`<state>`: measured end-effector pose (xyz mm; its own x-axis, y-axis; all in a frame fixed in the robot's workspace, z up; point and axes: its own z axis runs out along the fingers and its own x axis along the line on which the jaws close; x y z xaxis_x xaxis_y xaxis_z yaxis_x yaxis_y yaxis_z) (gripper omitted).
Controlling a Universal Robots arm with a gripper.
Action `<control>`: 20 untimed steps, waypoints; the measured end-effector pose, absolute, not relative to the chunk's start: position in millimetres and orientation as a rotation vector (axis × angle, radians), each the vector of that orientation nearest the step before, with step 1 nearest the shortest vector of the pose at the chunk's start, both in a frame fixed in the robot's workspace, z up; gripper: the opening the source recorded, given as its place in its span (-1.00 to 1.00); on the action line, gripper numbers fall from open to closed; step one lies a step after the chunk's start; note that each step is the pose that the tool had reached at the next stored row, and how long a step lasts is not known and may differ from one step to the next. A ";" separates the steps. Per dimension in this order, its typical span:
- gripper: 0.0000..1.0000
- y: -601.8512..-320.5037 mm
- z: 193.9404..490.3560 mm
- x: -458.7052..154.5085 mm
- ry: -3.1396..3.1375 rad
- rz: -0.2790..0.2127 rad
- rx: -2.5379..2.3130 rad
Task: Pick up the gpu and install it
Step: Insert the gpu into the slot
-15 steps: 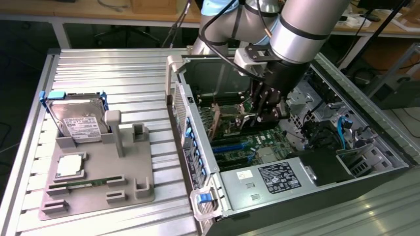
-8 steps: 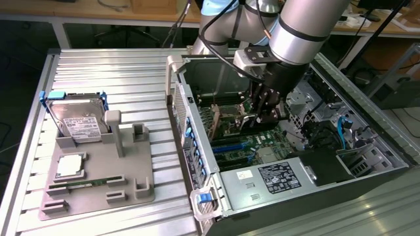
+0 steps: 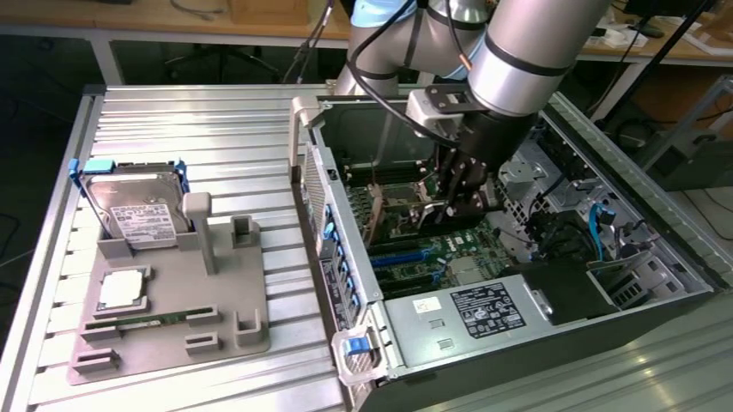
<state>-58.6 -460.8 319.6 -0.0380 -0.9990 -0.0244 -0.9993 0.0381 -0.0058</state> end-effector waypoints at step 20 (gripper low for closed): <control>-0.47 -460.8 309.1 -58.6 2.248 0.020 -2.164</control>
